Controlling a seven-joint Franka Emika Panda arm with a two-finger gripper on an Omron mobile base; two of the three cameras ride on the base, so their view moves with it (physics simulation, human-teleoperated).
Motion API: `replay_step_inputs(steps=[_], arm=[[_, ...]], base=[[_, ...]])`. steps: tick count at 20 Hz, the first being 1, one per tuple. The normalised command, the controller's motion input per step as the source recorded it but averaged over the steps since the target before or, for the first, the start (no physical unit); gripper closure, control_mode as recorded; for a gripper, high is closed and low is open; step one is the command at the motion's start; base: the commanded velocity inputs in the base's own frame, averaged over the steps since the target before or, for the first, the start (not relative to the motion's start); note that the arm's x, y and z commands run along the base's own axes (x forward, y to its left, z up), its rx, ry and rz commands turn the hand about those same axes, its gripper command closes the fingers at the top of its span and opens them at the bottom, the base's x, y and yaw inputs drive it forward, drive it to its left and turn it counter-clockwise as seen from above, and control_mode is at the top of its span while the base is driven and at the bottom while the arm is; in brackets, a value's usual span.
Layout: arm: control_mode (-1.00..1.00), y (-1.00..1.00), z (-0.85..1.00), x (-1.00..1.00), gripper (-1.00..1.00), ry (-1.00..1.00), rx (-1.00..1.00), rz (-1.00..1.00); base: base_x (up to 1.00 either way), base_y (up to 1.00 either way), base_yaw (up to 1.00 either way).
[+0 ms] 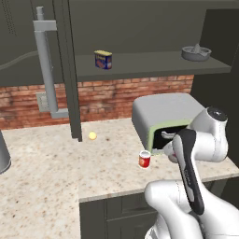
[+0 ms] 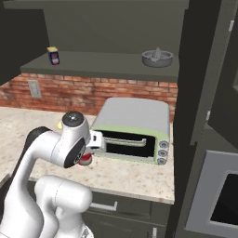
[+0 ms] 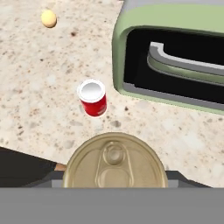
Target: Pick the cans from the counter and place them in their designated side in the cabinet.
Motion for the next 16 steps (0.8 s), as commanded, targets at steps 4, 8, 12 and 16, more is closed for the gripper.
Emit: replay_step_inputs(steps=[4, 8, 12, 16], arm=[[-1.00, 0.08, 0.35, -0.27, 1.00, -0.03, -0.01, 0.03], [-1.00, 0.07, 0.39, -0.20, 1.00, -0.03, -0.01, 0.03], [-1.00, 0.10, 0.34, -0.10, 1.00, -0.05, -0.01, 0.04], [-1.00, 0.12, 0.35, -0.06, 1.00, -0.05, -0.01, 0.04]], base=[[0.00, 0.00, 0.00], [0.00, 0.00, 0.00], [0.00, 0.00, 0.00], [0.00, 0.00, 0.00]])
